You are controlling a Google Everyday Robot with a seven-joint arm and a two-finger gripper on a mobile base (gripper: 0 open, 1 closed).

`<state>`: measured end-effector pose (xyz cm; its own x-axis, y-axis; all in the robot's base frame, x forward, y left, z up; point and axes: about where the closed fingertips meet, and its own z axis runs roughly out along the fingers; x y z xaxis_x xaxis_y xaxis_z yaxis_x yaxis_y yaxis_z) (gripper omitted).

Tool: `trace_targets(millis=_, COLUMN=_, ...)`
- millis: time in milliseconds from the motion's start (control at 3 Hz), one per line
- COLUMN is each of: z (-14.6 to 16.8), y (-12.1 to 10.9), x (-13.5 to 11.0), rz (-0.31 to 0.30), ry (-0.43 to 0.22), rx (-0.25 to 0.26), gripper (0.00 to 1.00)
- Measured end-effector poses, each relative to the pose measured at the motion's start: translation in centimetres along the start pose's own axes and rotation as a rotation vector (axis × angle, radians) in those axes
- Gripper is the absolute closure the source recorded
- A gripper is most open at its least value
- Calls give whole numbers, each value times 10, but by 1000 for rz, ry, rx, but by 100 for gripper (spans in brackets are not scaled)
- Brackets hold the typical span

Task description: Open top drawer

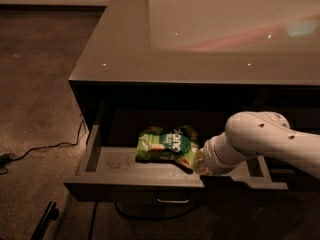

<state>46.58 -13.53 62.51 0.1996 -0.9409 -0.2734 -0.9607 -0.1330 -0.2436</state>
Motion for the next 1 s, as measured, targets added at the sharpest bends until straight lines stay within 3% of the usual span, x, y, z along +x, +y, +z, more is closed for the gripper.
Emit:
trace_targets(millis=333, z=0, y=-1, x=0, rz=0, ry=0, rx=0, gripper=100)
trace_targets(millis=667, z=-16, y=19, x=11, rz=30, ry=58, rx=-9, gripper=100)
trace_targets(millis=1000, z=-16, y=19, x=11, rz=30, ry=58, rx=-9, gripper=100)
